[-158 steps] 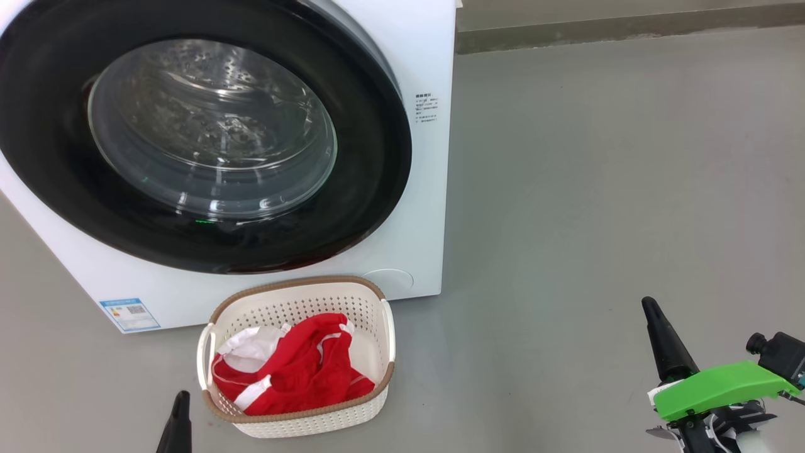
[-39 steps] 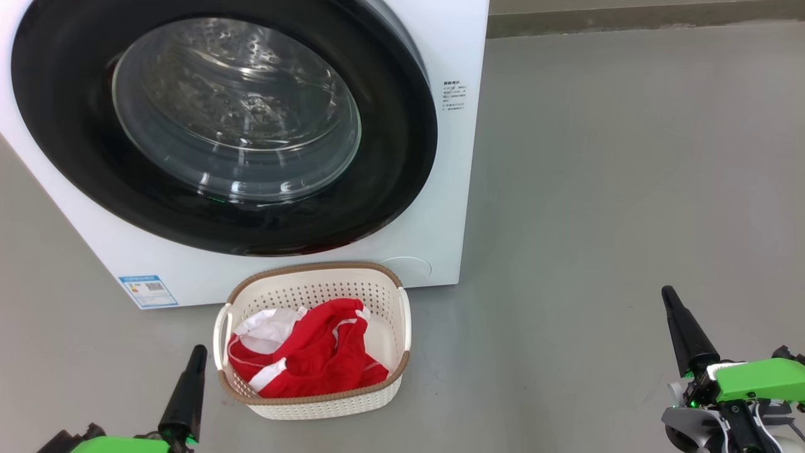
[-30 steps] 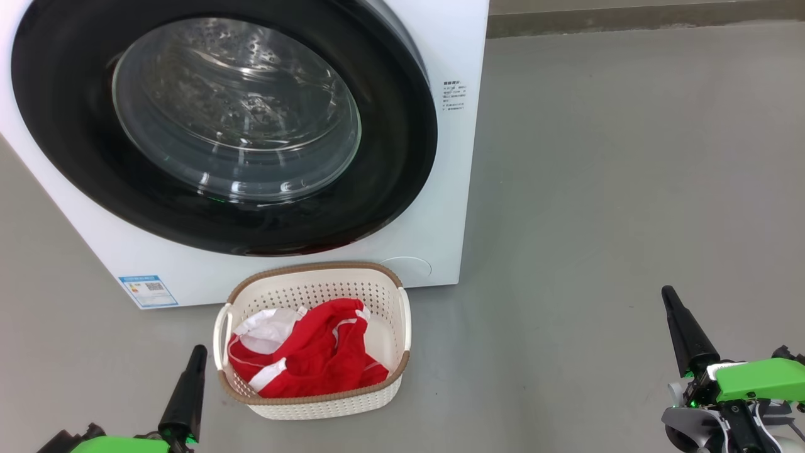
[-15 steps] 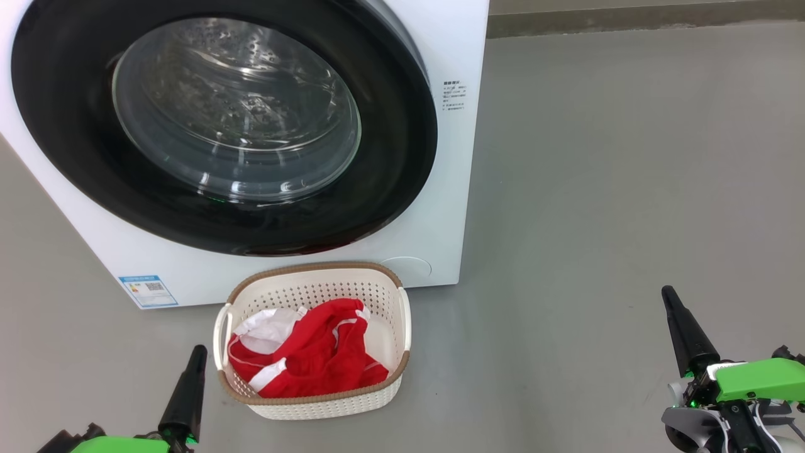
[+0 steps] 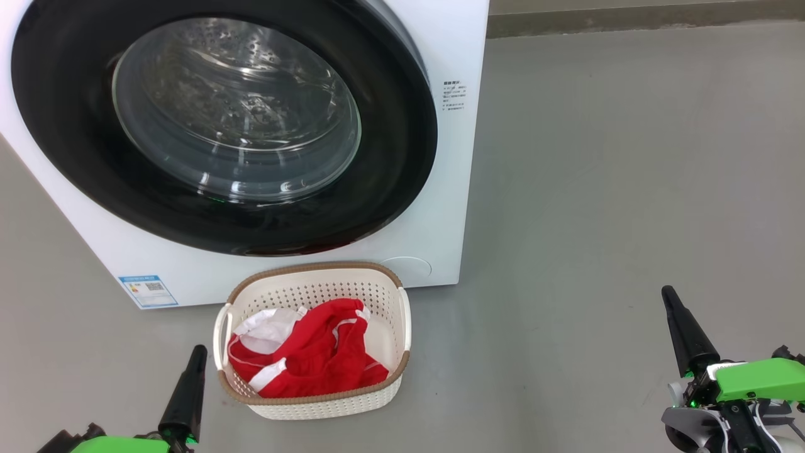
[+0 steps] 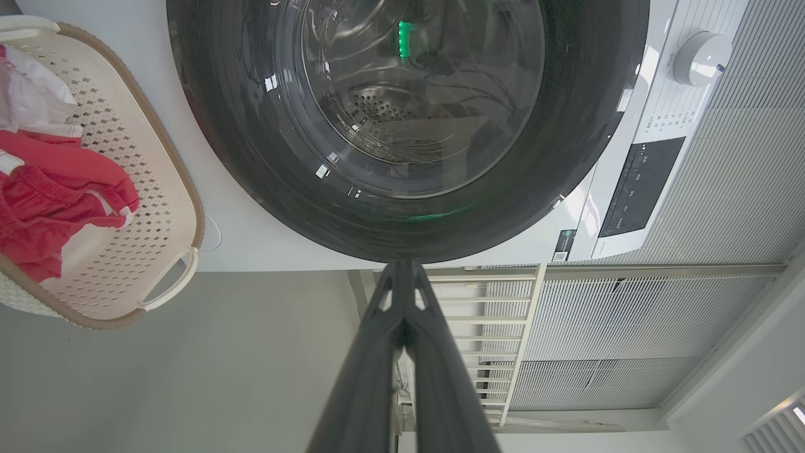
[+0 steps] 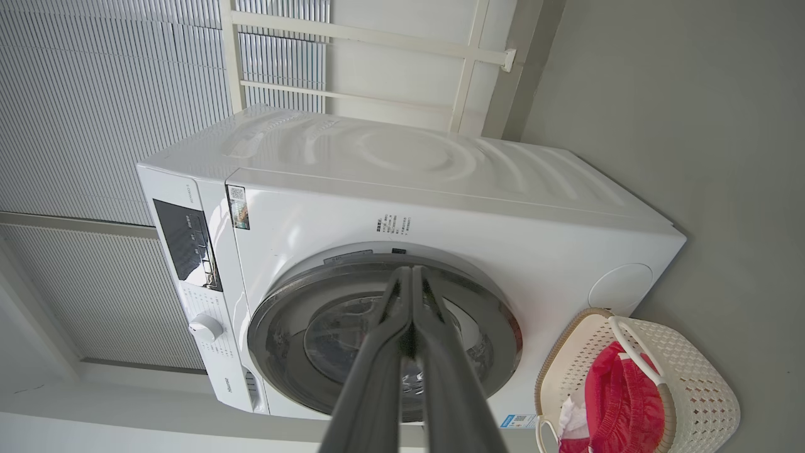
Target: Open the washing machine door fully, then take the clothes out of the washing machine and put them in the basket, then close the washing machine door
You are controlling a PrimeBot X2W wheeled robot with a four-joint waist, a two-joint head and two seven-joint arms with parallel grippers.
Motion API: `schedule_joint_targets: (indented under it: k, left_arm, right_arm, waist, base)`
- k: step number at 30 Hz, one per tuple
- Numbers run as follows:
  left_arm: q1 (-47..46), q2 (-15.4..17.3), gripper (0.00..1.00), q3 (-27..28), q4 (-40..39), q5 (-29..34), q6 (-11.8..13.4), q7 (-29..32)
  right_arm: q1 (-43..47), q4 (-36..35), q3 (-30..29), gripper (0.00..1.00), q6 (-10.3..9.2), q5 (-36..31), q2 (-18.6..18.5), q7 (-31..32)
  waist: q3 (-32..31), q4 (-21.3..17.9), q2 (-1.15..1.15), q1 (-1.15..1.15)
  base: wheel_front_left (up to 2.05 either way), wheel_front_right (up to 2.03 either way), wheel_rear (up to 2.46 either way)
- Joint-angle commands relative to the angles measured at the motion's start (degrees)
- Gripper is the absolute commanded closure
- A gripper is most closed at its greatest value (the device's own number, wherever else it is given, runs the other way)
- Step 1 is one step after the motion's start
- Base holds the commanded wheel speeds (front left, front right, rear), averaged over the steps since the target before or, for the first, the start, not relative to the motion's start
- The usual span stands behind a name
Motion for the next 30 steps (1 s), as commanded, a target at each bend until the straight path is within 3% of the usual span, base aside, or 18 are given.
schedule_joint_targets:
  k: [1,30]
  left_arm:
    - [-2.2,1.0,1.0,1.5,-1.1,-0.4,-0.4,0.2]
    - [-2.2,1.0,1.0,1.5,-1.1,-0.4,-0.4,0.2]
  right_arm:
    - [-1.4,-1.8,0.9,1.0,-0.03,0.4,-0.4,0.4]
    - [-1.4,-1.8,0.9,1.0,-0.03,0.4,-0.4,0.4]
  waist:
    - [0.0,0.0,0.0,0.0]
    - [0.0,0.0,0.0,0.0]
  base:
    - [0.0,0.0,0.0]
    - [0.0,0.0,0.0]
